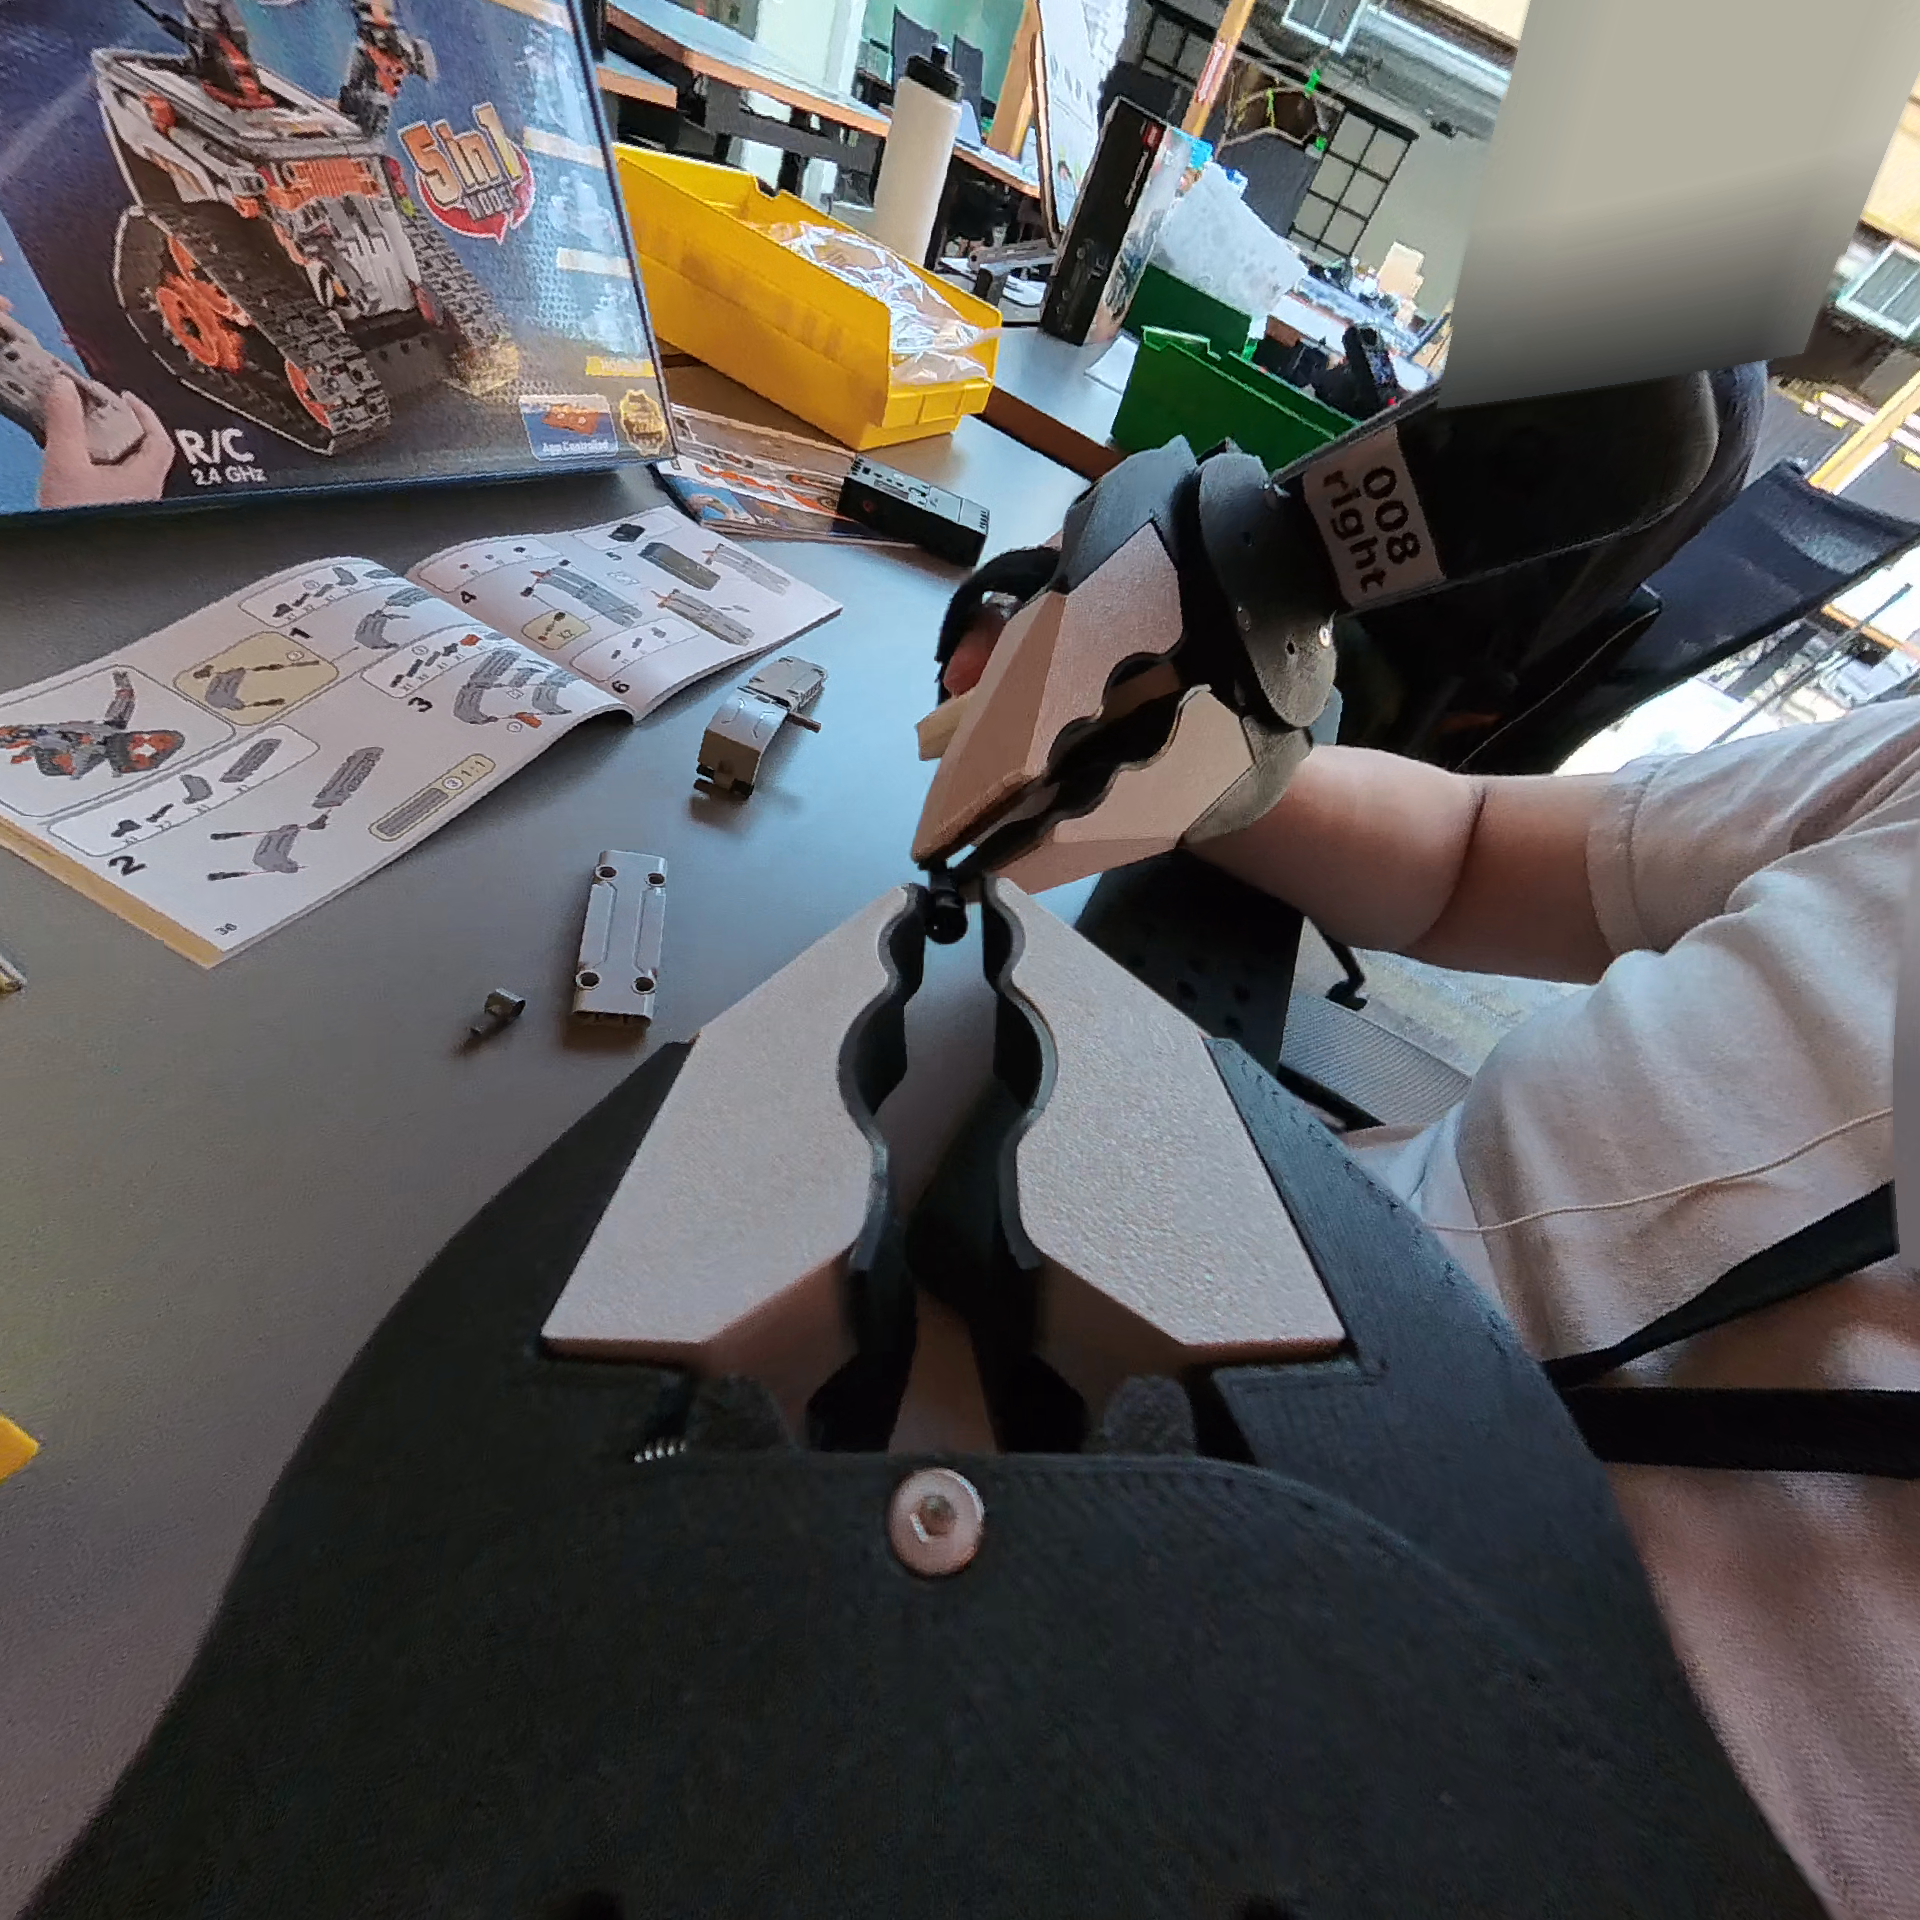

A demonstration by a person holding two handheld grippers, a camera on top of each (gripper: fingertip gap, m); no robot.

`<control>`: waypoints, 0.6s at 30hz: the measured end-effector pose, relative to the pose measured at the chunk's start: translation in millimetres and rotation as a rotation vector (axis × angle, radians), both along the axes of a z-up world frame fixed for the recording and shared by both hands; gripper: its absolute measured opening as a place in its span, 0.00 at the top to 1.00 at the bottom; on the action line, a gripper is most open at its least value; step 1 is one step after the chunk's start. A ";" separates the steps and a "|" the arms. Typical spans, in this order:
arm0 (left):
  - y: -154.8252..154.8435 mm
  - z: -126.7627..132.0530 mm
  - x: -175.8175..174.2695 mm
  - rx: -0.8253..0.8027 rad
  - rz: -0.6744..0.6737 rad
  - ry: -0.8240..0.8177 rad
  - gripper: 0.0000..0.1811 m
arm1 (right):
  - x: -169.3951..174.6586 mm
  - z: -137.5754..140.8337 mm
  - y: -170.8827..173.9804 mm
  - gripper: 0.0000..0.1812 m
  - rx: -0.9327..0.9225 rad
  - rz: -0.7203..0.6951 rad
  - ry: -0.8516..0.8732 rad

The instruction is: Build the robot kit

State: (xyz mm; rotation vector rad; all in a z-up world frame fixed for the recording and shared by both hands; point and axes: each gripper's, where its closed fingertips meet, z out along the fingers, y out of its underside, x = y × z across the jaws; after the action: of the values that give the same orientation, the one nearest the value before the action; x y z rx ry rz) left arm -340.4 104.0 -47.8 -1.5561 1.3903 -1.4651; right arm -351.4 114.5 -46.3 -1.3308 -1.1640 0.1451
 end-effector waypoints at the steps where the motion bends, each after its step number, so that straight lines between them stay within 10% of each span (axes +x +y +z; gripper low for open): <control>1: -1.0 -1.4 -0.2 0.019 -0.001 0.008 0.94 | 0.0 -0.7 0.3 0.98 0.008 -0.004 -0.010; 18: 4.8 2.1 -4.9 0.105 0.030 -0.036 0.93 | -1.0 -0.1 0.2 0.98 0.050 -0.012 -0.023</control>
State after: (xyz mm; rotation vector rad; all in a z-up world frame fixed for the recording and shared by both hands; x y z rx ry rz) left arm -345.3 108.8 -45.7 -1.4722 1.3941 -1.3738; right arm -352.4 114.7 -46.3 -1.2981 -1.1721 0.0914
